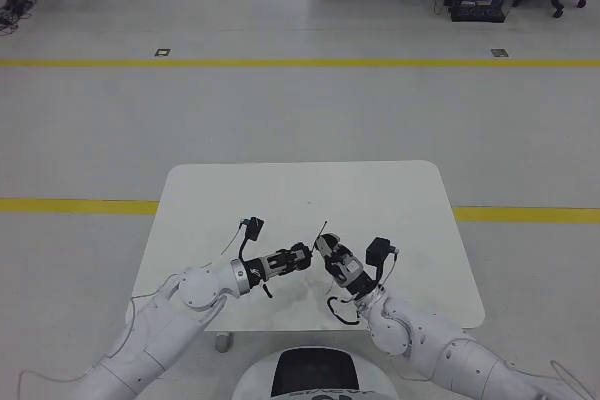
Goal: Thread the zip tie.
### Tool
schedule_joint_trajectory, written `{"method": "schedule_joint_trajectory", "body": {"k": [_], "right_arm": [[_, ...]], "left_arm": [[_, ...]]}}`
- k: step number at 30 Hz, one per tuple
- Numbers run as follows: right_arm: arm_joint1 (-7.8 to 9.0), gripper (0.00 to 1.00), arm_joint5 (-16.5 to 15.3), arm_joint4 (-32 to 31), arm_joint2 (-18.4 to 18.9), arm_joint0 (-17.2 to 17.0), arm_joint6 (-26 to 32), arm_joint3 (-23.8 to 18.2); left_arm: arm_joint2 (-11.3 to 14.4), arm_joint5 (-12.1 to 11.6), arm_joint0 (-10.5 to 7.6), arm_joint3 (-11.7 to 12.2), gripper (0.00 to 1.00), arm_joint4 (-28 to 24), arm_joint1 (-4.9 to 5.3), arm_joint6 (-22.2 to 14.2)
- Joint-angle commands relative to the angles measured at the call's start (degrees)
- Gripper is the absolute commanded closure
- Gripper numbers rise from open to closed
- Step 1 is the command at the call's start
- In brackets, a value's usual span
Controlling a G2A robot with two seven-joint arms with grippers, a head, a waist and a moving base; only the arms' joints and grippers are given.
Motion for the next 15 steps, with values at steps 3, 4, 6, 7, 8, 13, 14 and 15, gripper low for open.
{"method": "schedule_joint_trajectory", "body": {"k": [3,4,6,7,8,13,14,15], "right_arm": [[0.10,1.00,0.0,0.1,-0.5,0.3,0.2,-0.4],[0.14,1.00,0.0,0.2,-0.6,0.4,0.2,-0.4],[0.23,1.00,0.0,0.4,-0.9,0.6,0.4,-0.4],[0.26,1.00,0.0,0.5,-1.0,0.7,0.6,-0.4],[0.29,1.00,0.0,0.7,-1.1,0.8,0.8,-0.3],[0.45,1.00,0.0,1.4,-1.8,1.2,0.9,-0.6],[0.48,1.00,0.0,1.5,-2.0,1.3,0.7,-0.7],[0.52,1.00,0.0,1.6,-2.2,1.4,0.5,-0.7]], "left_arm": [[0.0,0.0,-0.05,0.1,1.00,0.0,-0.01,0.0],[0.0,0.0,-0.07,0.1,1.00,-0.1,-0.02,0.0],[0.0,0.0,-0.12,0.2,1.00,-0.1,-0.03,0.1],[0.0,0.0,-0.13,0.2,1.00,-0.1,-0.04,0.1],[0.0,0.0,-0.15,0.3,1.00,-0.2,-0.05,0.1],[0.1,-0.2,-0.25,0.4,1.00,-0.4,-0.11,0.2],[0.1,-0.2,-0.27,0.5,1.00,-0.4,-0.12,0.1],[0.1,-0.2,-0.30,0.5,1.00,-0.4,-0.12,0.1]]}}
